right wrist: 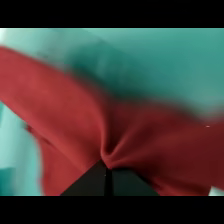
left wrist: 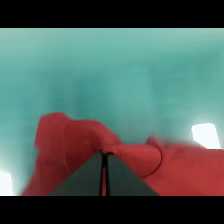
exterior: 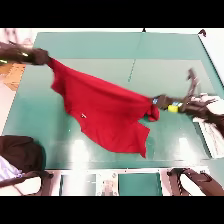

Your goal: Fold the shirts.

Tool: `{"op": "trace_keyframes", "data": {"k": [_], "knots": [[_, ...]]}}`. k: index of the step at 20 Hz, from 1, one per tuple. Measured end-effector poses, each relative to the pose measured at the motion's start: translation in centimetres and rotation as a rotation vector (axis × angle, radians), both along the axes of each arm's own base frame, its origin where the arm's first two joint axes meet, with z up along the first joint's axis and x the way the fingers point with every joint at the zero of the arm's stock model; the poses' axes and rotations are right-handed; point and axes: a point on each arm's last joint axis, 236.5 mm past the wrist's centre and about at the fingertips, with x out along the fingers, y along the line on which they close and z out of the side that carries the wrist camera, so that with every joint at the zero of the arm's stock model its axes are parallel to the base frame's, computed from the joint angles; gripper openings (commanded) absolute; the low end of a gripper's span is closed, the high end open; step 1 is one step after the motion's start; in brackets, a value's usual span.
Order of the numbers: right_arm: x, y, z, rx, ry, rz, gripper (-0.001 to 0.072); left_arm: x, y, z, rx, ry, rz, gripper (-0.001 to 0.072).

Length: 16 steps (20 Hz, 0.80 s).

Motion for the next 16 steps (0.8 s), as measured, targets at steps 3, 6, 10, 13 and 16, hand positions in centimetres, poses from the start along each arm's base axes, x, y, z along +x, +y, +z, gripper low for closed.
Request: {"op": "trace_keyframes", "data": {"k": [3,6,10,13,16], "knots": [[-0.2,-0.7,-5.0,-0.032,0.091,-0.054,0.0118,2.5,-1.9,-4.9,-0.157,0.063,0.008,0.0566],[0.7,-2.2,-5.8,-0.068,0.098,-0.079,0.0314,2.4,-2.6,-5.3,-0.240,0.122,-0.018,0.0566],[1.8,-7.1,-4.4,-0.133,0.105,-0.096,0.0314,-3.5,-1.9,-5.3,-0.278,0.395,-0.062,0.0566],[0.9,-11.4,-4.4,-0.134,0.164,-0.162,0.0310,-11.3,-1.5,-6.8,-0.234,0.639,-0.043,0.0566],[-0.5,-14.1,-5.4,-0.116,0.224,-0.227,0.0282,-19.0,-3.5,-8.8,-0.222,0.784,-0.013,0.0565]]}}
